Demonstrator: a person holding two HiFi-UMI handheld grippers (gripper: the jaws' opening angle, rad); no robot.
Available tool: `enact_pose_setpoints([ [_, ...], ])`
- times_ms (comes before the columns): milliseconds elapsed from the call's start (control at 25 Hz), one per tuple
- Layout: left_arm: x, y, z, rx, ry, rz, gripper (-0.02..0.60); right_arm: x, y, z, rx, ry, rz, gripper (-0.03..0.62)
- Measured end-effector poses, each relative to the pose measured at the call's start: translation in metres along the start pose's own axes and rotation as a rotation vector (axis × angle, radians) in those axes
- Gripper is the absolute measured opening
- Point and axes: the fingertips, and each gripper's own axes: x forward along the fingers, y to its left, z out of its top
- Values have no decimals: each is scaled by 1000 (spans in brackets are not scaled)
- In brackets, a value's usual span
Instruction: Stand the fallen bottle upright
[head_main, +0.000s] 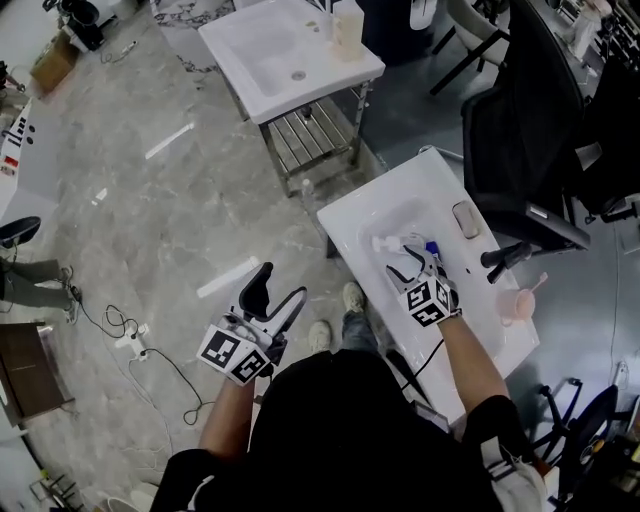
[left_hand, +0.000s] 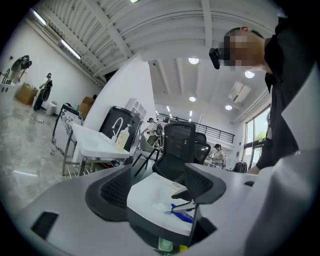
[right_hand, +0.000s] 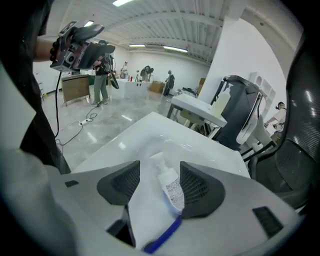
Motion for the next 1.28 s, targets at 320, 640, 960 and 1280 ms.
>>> enact_pose_setpoints([
  [320,1,9,-6,-35,17,58,348,36,-4,-16,-105,73,51,262],
  [640,-2,26,-11,-69,19,112,348,63,-2,-18,-243,114,73,262],
  [960,1,23,-19,-90,19,156,348,76,1,-29,-310,129,107,262],
  [1280,-4,36,-21,-115,31,191,348,98,4,-17,-379,130,131,225],
])
